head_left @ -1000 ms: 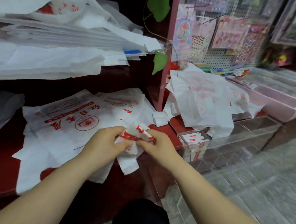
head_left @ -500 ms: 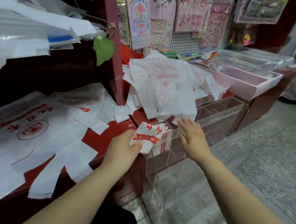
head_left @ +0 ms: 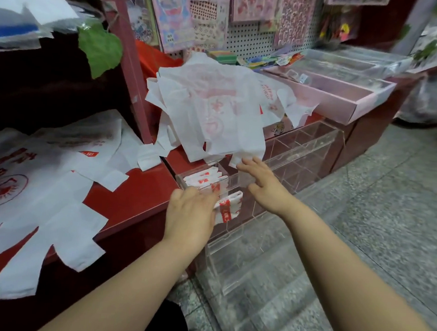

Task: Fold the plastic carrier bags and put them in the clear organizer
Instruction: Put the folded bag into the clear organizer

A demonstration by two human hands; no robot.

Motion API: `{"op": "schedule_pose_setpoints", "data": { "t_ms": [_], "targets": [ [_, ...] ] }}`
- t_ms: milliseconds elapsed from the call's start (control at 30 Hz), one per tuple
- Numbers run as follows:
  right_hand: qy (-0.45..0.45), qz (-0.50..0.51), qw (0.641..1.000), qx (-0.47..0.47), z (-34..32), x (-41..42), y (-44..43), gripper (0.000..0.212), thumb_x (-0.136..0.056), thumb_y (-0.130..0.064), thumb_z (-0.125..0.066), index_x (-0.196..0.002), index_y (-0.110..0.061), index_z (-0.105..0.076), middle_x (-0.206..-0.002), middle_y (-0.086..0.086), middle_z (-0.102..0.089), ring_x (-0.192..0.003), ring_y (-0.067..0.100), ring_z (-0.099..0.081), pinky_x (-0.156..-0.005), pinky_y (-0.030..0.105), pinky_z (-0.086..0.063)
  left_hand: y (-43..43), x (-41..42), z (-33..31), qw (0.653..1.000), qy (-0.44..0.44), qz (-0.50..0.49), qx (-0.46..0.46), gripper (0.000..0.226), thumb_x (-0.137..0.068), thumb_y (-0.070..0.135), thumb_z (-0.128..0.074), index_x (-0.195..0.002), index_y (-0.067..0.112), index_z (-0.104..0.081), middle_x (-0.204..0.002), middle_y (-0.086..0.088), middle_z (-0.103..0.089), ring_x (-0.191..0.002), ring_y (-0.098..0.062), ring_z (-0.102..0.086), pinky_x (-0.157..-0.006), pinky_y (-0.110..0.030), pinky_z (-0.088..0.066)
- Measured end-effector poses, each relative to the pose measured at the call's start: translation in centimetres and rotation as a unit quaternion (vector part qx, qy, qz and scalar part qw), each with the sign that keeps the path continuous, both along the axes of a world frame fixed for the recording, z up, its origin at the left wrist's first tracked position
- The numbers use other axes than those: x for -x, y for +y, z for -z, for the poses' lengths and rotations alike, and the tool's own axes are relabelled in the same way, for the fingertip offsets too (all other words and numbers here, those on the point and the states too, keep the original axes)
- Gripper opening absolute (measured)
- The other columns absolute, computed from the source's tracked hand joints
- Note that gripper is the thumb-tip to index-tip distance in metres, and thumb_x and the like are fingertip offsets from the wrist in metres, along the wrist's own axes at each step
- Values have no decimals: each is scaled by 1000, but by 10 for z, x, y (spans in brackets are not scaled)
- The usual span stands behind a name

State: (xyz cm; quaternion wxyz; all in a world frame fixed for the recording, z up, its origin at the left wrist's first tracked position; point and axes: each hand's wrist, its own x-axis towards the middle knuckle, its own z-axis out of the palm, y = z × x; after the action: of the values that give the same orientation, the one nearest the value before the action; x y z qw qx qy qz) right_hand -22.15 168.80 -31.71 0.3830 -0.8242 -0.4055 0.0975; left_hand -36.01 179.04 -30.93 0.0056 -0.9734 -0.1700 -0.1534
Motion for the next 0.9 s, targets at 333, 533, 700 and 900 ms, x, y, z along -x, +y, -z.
{"op": "schedule_pose_setpoints", "data": {
  "t_ms": [333,533,700,900],
  "targets": [
    [-103,-67,990,68,-2,36,-16,34,-81,-16,-67,-115,-16,-63,-105,1,-65,-95,11,-52,-77,10,-33,4,-2,7,999,-15,37,-23,18,-86,37,-61,-97,24,-66,-90,5,-62,-100,-17,-48,-76,-26,-19],
    [-49,0,997,59,10,29,-6,13,-84,-2,-57,-87,-11,-67,-77,0,-66,-68,6,-53,-63,22,-35,24,16,24,987,-113,74,89,62,-64,29,-82,-120,13,-60,-133,-10,-52,-122,-30,-46,-99,-46,-31],
    [156,63,984,-61,18,16,-10,13,-82,9,-57,-86,-1,-65,-63,-5,-53,-47,-10,-48,-50,5,-34,41,28,24,991,-2,71,116,77,-79,60,-21,-146,24,-5,-152,10,0,-128,5,14,-101,-14,24],
    [29,6,995,91,31,15,5,11,-82,-1,-61,-89,-3,-70,-76,1,-63,-72,3,-55,-70,19,-42,45,31,14,986,72,80,129,68,-96,41,-38,-147,24,3,-155,9,7,-124,8,18,-104,-17,17]
  ]
}}
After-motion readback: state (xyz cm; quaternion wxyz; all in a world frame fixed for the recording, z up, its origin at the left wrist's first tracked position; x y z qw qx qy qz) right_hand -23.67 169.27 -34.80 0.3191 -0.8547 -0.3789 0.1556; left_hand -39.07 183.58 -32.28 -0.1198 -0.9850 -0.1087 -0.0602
